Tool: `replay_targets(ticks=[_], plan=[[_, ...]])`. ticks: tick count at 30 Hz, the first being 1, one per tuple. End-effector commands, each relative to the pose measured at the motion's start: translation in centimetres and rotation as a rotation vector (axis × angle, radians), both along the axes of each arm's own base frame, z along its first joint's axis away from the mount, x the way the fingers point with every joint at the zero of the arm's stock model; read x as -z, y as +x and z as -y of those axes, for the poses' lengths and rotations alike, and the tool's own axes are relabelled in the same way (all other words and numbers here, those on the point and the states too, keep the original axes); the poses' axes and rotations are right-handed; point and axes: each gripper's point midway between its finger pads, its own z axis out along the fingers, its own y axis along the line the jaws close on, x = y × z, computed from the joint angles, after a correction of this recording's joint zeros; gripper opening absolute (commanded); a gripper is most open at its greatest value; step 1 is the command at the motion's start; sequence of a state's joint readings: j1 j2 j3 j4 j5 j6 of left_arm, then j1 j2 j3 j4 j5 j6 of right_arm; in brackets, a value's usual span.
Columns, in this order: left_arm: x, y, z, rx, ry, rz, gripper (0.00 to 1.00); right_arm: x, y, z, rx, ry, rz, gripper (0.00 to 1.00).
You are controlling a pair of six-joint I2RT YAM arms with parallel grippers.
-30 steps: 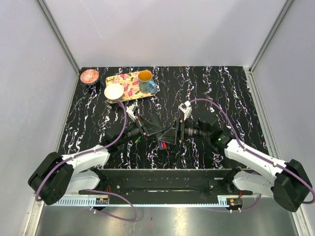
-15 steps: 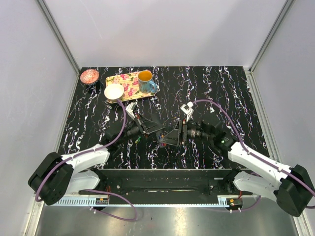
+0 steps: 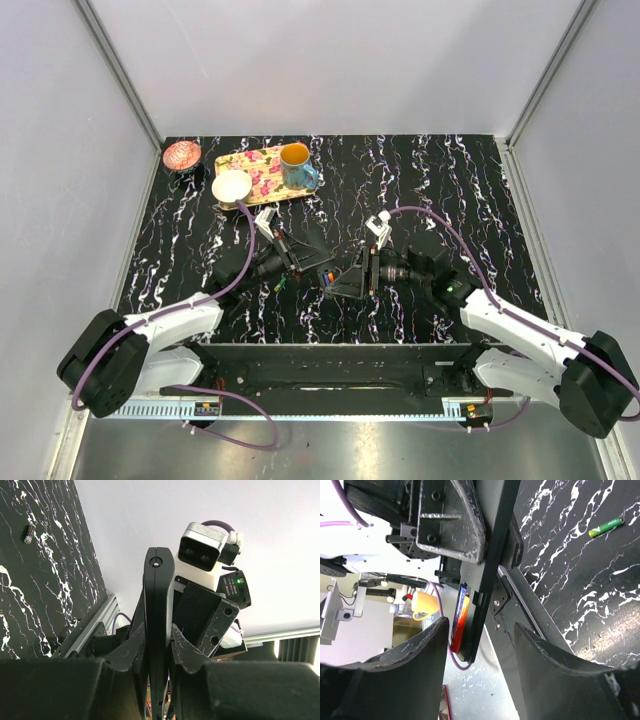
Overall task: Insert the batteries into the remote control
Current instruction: Load the battery into the remote control.
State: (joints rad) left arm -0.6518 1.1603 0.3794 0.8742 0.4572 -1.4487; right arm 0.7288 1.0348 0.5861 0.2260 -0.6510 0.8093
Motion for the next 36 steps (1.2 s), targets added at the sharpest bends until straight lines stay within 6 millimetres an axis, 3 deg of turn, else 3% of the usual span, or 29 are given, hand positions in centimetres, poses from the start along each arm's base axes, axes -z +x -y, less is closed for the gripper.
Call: replay_targets(ticks=[1, 8, 20, 30, 32, 34, 36], plan=[[-3.4, -0.2, -0.3, -0.004, -0.082, 0.083, 0.00, -1.7, 0.4, -0.2, -0.006, 0.079, 0.014, 0.63], [-3.3, -0.4, -0.5, -0.004, -0.091, 0.080, 0.00, -2.2, 0.7, -0.4, -0.007, 0.113, 0.009, 0.55], [-4.2, -0.4, -0.5, -0.002, -0.112, 0.091, 0.00, -1.4, 0.5, -0.3, -0.019, 0.100, -0.011, 0.30], [-4.8, -0.6, -0.5, 0.012, -0.136, 0.087, 0.00, -0.5, 1.1, -0.3, -0.002, 0.053, 0.002, 0.18], [-4.6, -0.6, -0.5, 0.011, -0.131, 0.085, 0.00, -0.8, 1.0, -0.4, -0.010, 0.060, 0.004, 0.28], [-4.3, -0.6, -0.5, 0.009, -0.116, 0.086, 0.00, -1.1, 0.9, -0.4, -0.014, 0.067, 0.004, 0.56], [-3.8, -0.5, -0.5, 0.005, -0.099, 0.085, 0.00, -1.7, 1.1, -0.3, 0.001, 0.077, 0.013, 0.65]])
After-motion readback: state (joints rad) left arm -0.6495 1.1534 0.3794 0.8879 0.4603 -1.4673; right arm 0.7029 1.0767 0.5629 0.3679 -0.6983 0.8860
